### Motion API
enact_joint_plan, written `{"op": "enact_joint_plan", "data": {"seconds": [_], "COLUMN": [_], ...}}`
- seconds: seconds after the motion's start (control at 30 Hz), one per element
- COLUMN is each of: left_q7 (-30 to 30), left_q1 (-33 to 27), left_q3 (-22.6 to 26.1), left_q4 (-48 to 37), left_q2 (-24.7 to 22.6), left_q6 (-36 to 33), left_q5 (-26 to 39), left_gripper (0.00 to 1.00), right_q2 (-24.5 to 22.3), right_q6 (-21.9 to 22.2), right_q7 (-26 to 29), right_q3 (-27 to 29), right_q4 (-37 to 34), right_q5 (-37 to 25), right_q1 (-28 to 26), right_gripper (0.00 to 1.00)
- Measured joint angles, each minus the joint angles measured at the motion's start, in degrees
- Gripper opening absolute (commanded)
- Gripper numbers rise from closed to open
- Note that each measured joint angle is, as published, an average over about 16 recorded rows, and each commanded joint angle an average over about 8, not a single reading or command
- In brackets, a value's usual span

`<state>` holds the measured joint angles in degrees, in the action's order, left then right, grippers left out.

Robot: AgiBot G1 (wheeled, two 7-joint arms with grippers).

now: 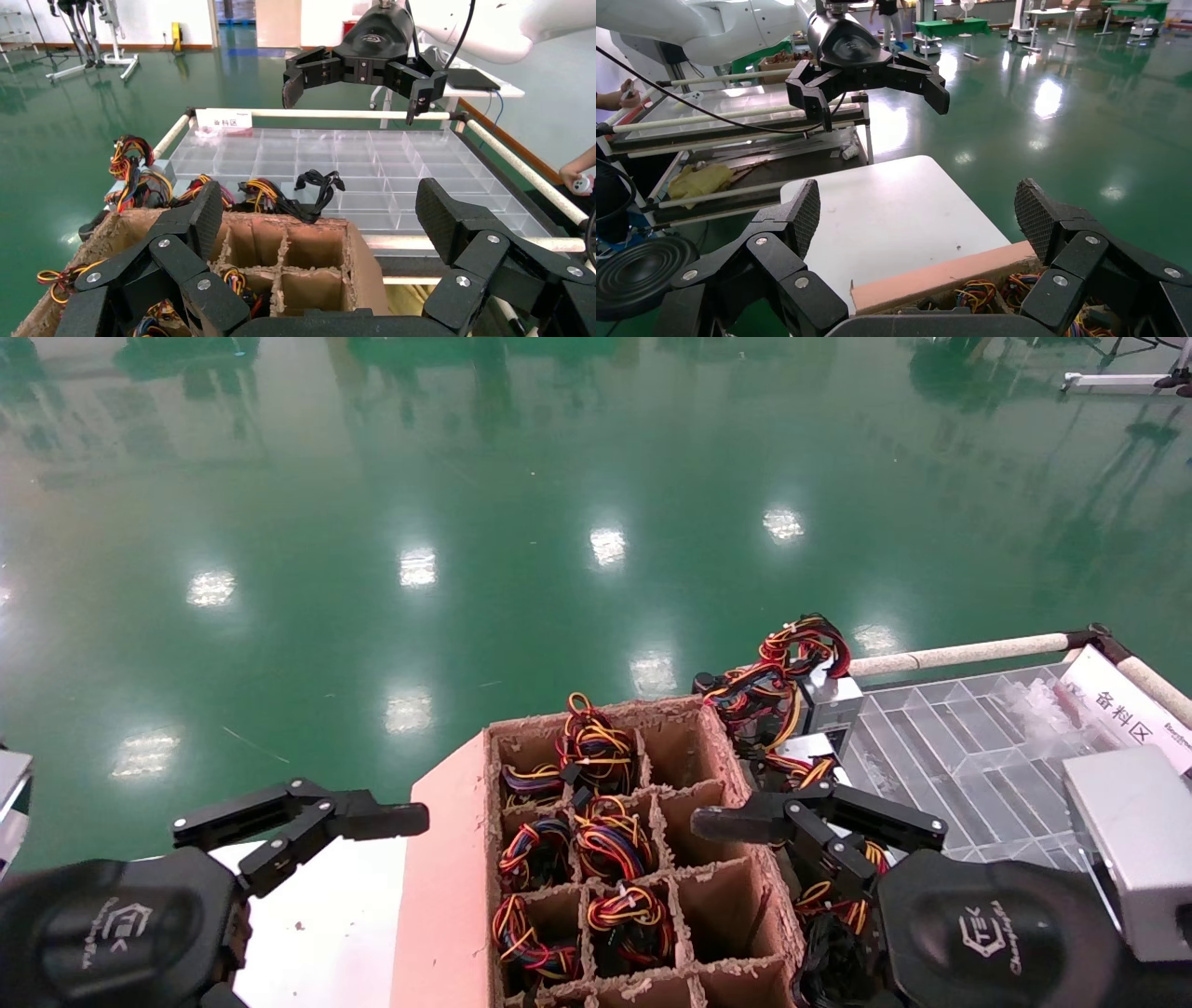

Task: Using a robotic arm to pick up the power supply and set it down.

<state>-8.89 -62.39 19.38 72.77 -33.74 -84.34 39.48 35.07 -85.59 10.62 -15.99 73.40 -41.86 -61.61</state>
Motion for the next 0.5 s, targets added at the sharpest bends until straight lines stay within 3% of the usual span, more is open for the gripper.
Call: {"op": "enact_joint_plan", "data": {"seconds": [0.07,0.13,0.17,0.2,0.5], "left_q7": [0.00,0.00,0.00,0.00,0.00], "left_q1": [0.00,0.00,0.00,0.00,0.00], "left_q3": [0.00,0.00,0.00,0.00,0.00], "left_q4": [0.00,0.00,0.00,0.00,0.00], "left_q2": [0.00,0.00,0.00,0.00,0.00], "left_q6": [0.00,0.00,0.00,0.00,0.00], "left_q5": [0.00,0.00,0.00,0.00,0.00], "left_gripper": [0.24,0.18,0.06,0.00,0.00], "right_q2": [0.00,0.00,0.00,0.00,0.00], "right_q6": [0.00,0.00,0.00,0.00,0.00], "right_q7": [0.00,0.00,0.00,0.00,0.00], "right_q3": [0.00,0.00,0.00,0.00,0.00], "right_q4": [0.00,0.00,0.00,0.00,0.00], "right_q5": [0.00,0.00,0.00,0.00,0.00], "right_q1": [0.00,0.00,0.00,0.00,0.00], "right_gripper": [1.00,1.00,1.00,1.00,1.00]}}
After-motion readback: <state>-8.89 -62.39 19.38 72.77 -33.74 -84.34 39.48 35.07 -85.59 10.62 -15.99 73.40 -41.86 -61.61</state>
